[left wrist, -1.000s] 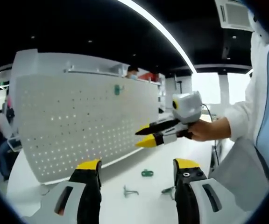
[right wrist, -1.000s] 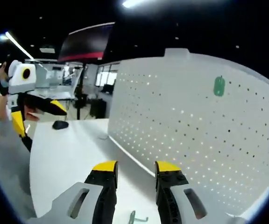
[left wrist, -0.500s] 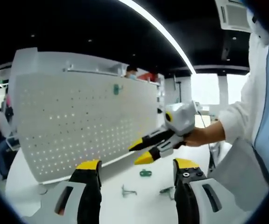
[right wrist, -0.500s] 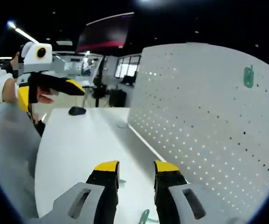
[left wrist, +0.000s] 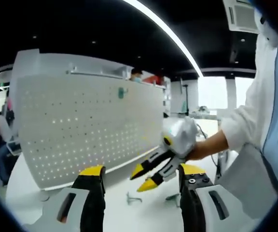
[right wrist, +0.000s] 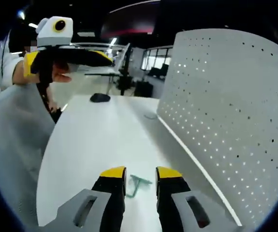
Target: Insert the hook assembly into the mounting plate slot until the hook locks in place.
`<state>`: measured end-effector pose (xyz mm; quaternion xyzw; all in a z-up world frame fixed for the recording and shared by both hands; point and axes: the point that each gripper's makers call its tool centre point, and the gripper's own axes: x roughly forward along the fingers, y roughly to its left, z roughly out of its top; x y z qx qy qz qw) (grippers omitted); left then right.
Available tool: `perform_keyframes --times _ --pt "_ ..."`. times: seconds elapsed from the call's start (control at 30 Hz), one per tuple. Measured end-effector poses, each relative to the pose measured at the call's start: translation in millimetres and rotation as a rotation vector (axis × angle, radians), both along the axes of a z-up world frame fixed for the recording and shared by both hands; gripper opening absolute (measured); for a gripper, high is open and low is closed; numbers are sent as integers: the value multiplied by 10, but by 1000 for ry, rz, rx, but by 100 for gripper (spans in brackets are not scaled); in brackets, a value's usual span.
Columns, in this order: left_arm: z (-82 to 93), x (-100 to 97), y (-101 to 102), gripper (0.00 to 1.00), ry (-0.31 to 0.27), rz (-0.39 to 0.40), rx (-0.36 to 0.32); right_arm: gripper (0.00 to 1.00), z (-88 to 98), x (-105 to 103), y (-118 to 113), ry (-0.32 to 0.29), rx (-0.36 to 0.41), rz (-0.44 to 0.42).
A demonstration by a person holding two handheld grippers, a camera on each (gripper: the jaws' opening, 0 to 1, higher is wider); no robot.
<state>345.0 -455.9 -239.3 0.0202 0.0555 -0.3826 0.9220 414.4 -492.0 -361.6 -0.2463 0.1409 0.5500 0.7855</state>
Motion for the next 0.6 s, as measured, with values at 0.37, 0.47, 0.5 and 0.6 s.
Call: perform_keyframes --times 0.37,0.47,0.5,0.6 --pt "-22 14 9 62 10 4 2 16 -198 33 113 4 -56 70" --pt "-25 20 13 61 11 6 3 14 -235 42 131 -1 -79 93" --pt "-25 22 13 61 12 6 2 13 -240 46 138 -2 -79 99" --pt "-32 23 13 61 16 5 1 11 -284 74 153 -7 -92 116"
